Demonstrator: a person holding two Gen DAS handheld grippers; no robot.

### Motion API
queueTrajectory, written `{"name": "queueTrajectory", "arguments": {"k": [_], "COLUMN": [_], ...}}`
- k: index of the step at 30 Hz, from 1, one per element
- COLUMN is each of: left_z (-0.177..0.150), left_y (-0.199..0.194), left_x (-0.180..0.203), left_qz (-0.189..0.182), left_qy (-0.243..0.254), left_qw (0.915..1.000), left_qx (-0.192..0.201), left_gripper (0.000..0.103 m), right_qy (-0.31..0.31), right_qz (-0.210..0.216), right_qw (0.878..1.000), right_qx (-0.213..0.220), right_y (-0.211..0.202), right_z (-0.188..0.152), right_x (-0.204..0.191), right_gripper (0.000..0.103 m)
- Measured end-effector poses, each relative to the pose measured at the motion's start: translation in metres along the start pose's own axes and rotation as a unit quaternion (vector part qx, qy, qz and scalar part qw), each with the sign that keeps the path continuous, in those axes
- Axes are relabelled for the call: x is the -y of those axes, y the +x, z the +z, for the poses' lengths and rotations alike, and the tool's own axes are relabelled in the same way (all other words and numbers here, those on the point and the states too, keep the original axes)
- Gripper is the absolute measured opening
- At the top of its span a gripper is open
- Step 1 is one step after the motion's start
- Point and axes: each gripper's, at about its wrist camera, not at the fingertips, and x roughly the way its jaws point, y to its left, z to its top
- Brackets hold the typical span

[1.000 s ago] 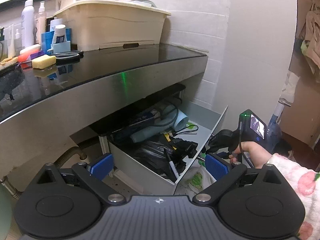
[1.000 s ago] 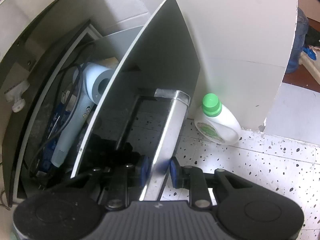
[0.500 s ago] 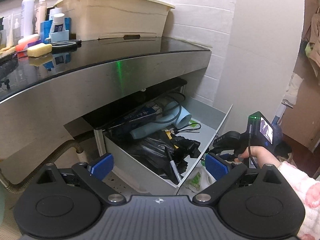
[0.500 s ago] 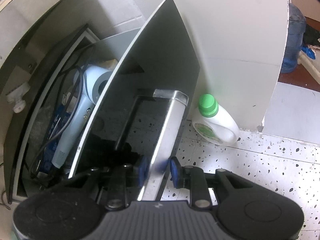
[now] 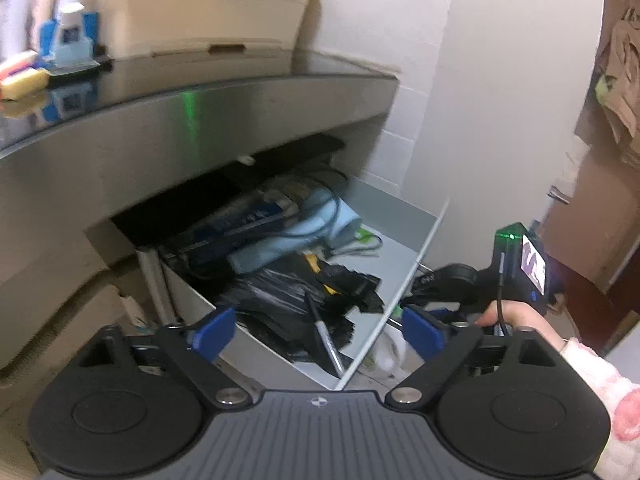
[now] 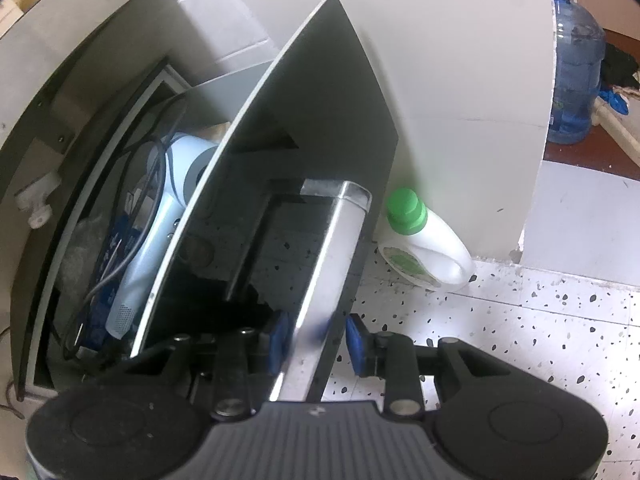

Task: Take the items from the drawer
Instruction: 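Reach the left tool into the drawer toward the black marker while the right tool holds the handle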

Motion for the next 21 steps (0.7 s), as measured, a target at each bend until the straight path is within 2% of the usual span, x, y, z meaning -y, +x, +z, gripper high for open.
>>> {"name": "queueTrajectory", "arguments": {"k": [4,13,17,21], "left_z": [0.009,0.024,0.035,0.052], "left_y": [0.017,0.058,0.079,0.108], "left_x": [-0.005,-0.005,-0.002,-0.003], "left_qz": [-0.018,-0.014,-0.015,-0.039], "left_qy": [-0.02,-0.025,-0.034,-0.059], "left_qw": [0.9994,0.9985,0.9977,0.9938], "left_qx": [-0.022,-0.047,-0.056,-0.085], "left_gripper": [0.083,0.083,0.083,0.083], "right_qy": [0.01,0.021,0.022,0.037], "right_qz": [0.008,0.017,0.027,0.043], "right_qw": [1.0,1.0,0.999,0.998], "right_qx": [-0.001,0.004,0.026,0.037], "right_y": [-0.002,-0.003,-0.006,-0.007], "right_z": [-0.001,-0.003,-0.01,-0.013], "right_x": [0.008,0.013,0.015,0.021], "right_gripper": [0.029,0.029,0.029,0.029]}}
